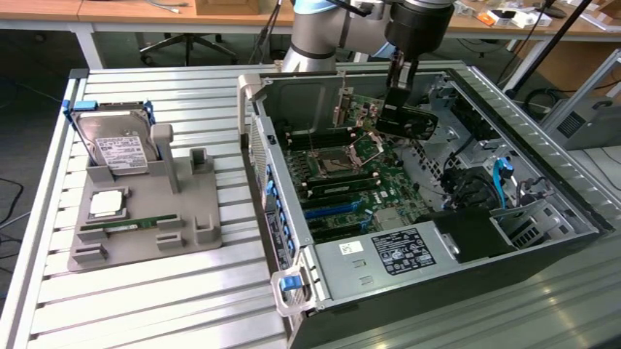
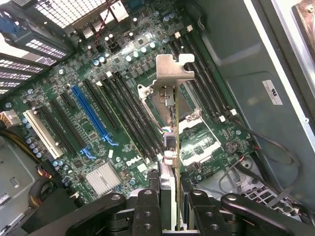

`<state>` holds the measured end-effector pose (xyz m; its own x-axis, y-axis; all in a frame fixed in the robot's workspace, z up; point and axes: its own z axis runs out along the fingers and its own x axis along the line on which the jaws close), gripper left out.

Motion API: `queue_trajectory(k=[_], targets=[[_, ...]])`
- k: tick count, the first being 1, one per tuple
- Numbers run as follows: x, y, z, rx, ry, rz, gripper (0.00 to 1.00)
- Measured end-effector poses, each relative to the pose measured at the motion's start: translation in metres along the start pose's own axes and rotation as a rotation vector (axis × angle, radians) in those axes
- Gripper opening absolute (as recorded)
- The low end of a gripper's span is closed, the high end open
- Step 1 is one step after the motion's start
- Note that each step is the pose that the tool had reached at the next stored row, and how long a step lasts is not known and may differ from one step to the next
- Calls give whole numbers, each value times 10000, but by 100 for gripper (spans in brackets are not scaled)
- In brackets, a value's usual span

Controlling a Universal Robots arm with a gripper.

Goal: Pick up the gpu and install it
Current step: 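Insert the gpu into the slot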

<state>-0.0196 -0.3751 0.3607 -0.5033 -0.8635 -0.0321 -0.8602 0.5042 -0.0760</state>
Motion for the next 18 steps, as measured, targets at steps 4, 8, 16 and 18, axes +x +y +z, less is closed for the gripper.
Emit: queue_trajectory(k=[4,8,16,18], targets=[[-1,-1,0,-5,-11,-151,27],[-3,-5,0,-19,-46,-617,27],[-8,-13,1,-54,-128,-1738,27],[-8,-14,2,-56,-134,-1801,27]])
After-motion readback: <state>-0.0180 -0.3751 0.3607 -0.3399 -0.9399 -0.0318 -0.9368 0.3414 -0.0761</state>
